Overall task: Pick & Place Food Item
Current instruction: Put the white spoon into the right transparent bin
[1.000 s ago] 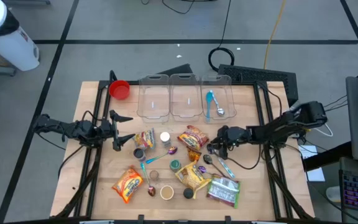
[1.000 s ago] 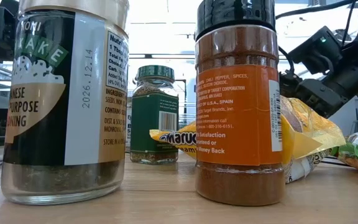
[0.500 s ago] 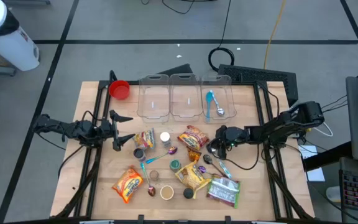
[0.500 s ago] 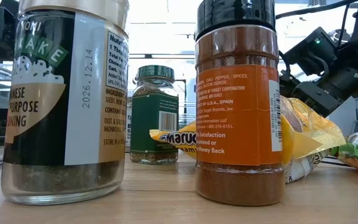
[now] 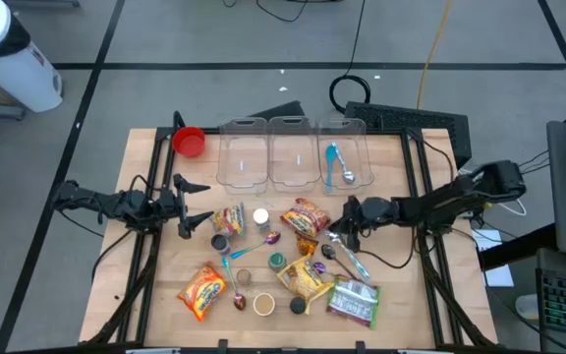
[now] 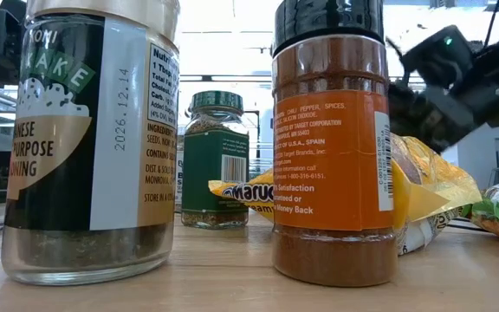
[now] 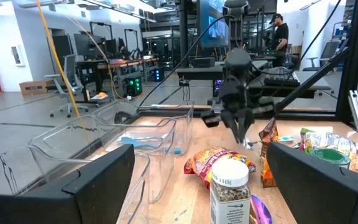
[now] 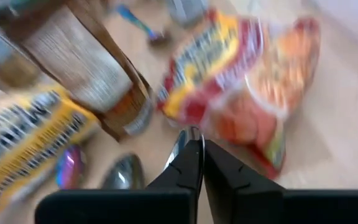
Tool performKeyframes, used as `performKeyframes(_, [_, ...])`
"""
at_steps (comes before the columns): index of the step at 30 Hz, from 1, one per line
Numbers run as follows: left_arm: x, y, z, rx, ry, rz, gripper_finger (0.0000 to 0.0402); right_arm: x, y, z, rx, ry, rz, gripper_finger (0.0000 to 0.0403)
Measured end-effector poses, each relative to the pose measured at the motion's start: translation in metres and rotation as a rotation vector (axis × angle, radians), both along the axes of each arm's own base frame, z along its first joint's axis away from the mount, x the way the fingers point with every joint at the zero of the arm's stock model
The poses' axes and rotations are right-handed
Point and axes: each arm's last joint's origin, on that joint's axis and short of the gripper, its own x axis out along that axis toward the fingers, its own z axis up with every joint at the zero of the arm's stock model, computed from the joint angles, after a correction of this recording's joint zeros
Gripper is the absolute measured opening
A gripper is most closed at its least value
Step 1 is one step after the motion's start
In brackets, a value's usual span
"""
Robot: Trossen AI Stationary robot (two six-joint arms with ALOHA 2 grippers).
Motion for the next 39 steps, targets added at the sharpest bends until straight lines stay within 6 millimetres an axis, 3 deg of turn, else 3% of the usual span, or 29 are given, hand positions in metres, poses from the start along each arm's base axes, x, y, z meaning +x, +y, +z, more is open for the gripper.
performKeyframes(13, [0.0,0.0,0.0,0.0,0.0,-0.001,0.0374,-0.021,-0.014,0.079,-0.22,-0.468,-0.023,0.0001])
performKeyframes(20, [0.0,0.0,0.0,0.0,0.0,0.0,0.0374,-0.041,-0.044,0.112,-0.305,-0.703,-0.186,0.0])
performKeyframes(26, [0.0,0.0,0.0,0.0,0.0,0.0,0.0374,-0.049,-0.076,0.136,-0.328,-0.77,-0.207,0.0])
performKeyframes(32, [0.0,0.0,0.0,0.0,0.0,-0.001,0.0374,-0.055,-0.115,0.141,-0.471,-0.702,-0.369,0.0])
performKeyframes(39, [0.0,0.0,0.0,0.0,0.0,0.0,0.0374,-0.067,-0.158,0.117,-0.504,-0.494,-0.54,0.0])
